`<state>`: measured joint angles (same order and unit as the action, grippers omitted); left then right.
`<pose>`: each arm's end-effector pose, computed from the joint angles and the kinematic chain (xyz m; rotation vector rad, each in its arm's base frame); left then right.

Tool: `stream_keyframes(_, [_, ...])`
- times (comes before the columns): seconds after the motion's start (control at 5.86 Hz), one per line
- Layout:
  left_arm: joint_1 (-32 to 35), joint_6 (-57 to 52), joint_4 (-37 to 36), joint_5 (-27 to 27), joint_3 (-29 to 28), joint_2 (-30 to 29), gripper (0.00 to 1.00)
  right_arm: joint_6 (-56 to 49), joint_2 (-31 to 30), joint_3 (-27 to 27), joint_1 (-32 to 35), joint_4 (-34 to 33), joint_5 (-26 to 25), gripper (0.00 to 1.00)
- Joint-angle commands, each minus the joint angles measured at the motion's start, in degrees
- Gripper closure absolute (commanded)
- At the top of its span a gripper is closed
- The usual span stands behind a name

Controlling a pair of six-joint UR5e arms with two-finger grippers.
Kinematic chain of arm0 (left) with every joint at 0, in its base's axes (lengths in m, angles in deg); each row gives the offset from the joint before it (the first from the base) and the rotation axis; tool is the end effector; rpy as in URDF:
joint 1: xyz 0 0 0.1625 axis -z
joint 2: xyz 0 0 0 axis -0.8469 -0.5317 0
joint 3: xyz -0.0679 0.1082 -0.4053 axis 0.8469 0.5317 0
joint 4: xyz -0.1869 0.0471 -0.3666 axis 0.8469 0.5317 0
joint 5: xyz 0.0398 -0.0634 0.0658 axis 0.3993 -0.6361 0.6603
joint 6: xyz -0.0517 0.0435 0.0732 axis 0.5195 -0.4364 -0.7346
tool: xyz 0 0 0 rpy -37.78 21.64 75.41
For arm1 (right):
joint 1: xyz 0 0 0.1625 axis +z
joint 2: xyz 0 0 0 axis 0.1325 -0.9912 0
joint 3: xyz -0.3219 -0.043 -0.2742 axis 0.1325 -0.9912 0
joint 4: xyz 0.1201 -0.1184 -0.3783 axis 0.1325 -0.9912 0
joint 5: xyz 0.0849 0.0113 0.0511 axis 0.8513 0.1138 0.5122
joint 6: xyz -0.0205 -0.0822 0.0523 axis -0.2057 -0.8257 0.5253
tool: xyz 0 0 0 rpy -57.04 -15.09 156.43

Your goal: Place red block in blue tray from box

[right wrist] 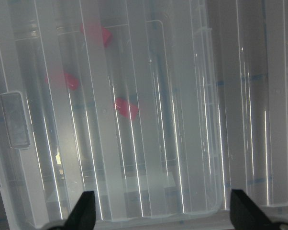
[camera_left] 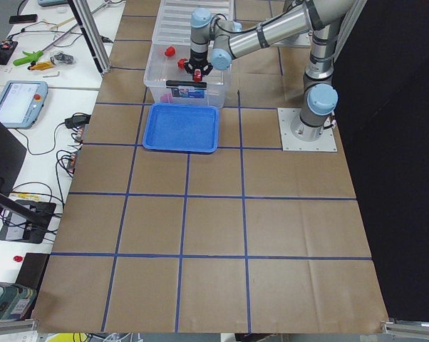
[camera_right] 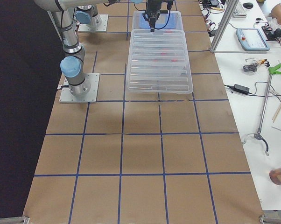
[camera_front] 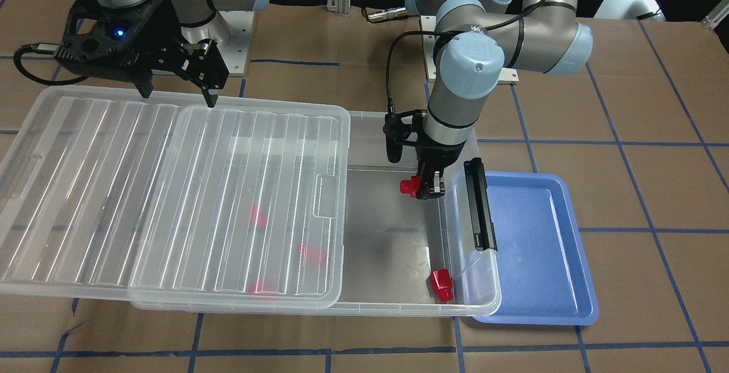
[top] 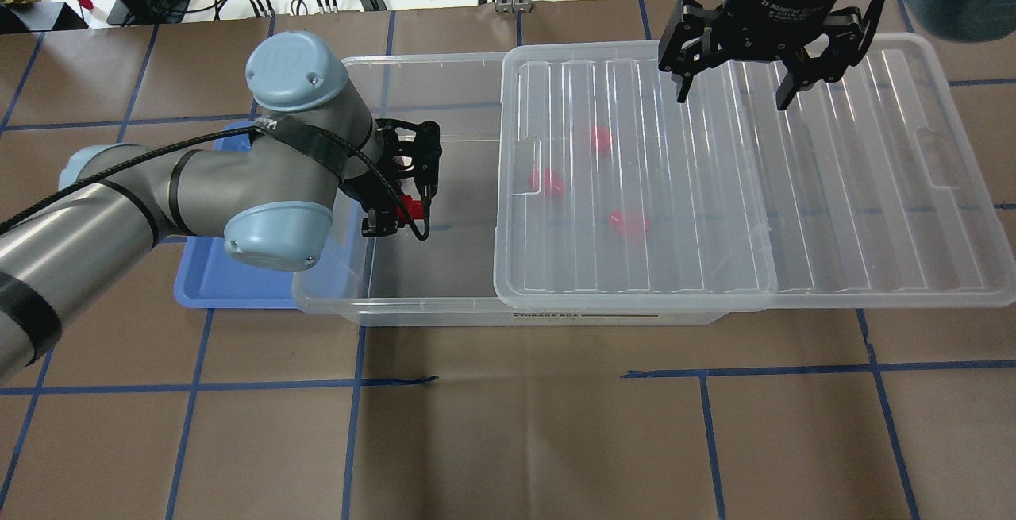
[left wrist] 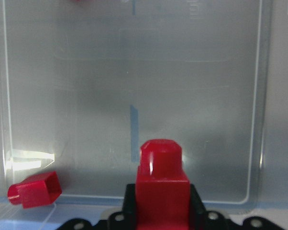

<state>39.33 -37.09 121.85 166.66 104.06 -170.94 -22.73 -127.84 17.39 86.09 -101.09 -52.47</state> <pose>-0.2001 -0.5014 0.3206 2.2101 2.1875 -0.1181 0.1656 -0.4992 0.5242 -0.2394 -3.1311 0.0205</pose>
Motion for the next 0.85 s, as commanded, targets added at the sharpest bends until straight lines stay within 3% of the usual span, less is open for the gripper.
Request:
stream_keyframes(0.0, [-1.57,-0.17,11.42,2.46,-6.87,5.34,0.99,-0.05,0.04,-0.31,-0.10,-0.05,0.09,0.00])
stream_keyframes(0.34, [-9.80,-2.34,13.14,3.45,-6.56,6.15,0.99,-1.27,0.13,-0.05,-1.84,-0.66,-0.87,0.00])
stream_keyframes(0.68, [-19.13,-12.70,12.17,3.27,-6.46,3.45,0.99,-15.43,0.91,1.09,-12.08,-0.93,-0.96,0.00])
